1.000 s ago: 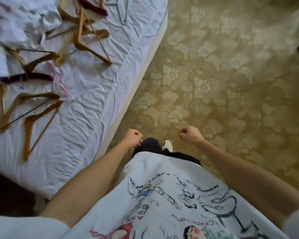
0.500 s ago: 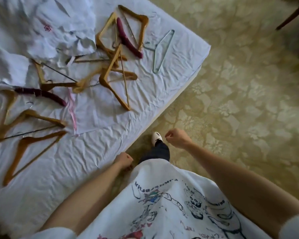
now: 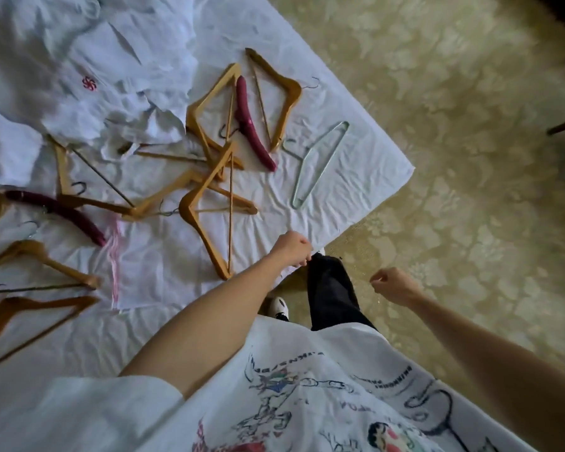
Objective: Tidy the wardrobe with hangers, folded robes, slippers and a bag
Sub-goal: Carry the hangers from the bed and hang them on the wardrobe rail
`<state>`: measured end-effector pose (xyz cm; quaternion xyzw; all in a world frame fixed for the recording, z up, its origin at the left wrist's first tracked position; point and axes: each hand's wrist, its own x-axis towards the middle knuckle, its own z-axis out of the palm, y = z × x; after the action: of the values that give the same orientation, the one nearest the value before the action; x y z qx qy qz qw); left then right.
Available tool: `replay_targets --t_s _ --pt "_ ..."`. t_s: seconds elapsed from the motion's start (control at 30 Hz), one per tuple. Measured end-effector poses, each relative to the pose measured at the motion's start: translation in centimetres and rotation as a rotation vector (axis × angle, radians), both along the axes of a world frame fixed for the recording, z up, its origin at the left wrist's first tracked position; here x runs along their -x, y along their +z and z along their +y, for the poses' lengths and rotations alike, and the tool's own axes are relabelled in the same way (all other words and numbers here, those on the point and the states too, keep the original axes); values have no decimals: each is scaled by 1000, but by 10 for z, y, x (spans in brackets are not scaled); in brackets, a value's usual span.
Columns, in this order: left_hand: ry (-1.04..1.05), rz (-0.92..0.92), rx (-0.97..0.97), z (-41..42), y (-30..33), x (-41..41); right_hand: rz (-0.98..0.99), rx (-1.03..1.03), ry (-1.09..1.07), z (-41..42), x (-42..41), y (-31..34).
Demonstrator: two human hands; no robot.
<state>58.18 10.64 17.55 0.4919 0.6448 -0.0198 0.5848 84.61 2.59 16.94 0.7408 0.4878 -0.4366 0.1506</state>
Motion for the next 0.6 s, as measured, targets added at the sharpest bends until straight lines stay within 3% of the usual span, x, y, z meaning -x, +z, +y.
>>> replay_targets --t_s 0.4,0.5,0.6 --pt "604 162 93 93 -1 56 241 -34 324 251 90 -15" --pt "649 200 180 96 -12 79 278 -13 445 279 119 -25" --pt "696 359 255 99 -41 118 235 37 510 300 131 -54"
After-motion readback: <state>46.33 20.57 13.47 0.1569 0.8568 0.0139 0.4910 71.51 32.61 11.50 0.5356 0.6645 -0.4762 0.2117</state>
